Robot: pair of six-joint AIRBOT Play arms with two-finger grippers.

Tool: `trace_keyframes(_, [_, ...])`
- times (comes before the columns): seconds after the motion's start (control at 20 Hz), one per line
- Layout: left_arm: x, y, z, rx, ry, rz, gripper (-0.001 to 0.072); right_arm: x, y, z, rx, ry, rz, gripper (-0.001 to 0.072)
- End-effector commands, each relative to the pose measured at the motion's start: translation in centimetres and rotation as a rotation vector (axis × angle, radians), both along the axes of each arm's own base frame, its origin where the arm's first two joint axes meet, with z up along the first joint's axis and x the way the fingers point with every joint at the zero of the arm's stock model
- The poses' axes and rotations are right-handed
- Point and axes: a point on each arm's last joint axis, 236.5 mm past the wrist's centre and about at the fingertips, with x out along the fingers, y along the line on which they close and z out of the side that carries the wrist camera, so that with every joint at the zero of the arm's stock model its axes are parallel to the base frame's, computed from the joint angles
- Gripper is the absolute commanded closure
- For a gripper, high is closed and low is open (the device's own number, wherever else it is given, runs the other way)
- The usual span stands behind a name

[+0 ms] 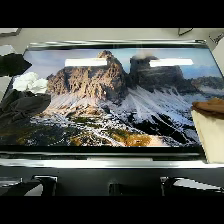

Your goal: Fold the clothes and pants, and hang the long-sleeved shirts on hangers.

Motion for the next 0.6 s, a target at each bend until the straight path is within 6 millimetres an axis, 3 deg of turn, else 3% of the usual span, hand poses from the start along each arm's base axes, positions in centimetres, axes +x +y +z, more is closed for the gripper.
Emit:
trace_keyframes(0.0, [0.0,-0.4,0.1,-0.016,-0.001,-0.009,0.0677,-7.4,0.1,-4.3,0.002,0.325,-0.043,0.0674])
trace_keyframes(0.15, [-0.1,-0.7,0.1,-0.019,-0.001,-0.016,0.0677,-12.7,1.2,-7.8,0.012,0.536,-0.041,0.0674])
trace_keyframes(0.25, [-0.1,-0.9,0.2,-0.029,0.0,-0.02,0.0677,-14.8,1.7,-10.4,0.014,0.615,-0.05,0.0674])
trace_keyframes(0.4, [-0.1,-0.9,0.2,-0.029,0.0,-0.021,0.0677,-15.2,2.0,-13.9,0.024,0.633,-0.049,0.0674])
trace_keyframes(0.55, [-0.1,-0.9,0.2,-0.03,0.001,-0.02,0.0677,-15.9,2.7,-16.1,0.044,0.657,-0.038,0.0673])
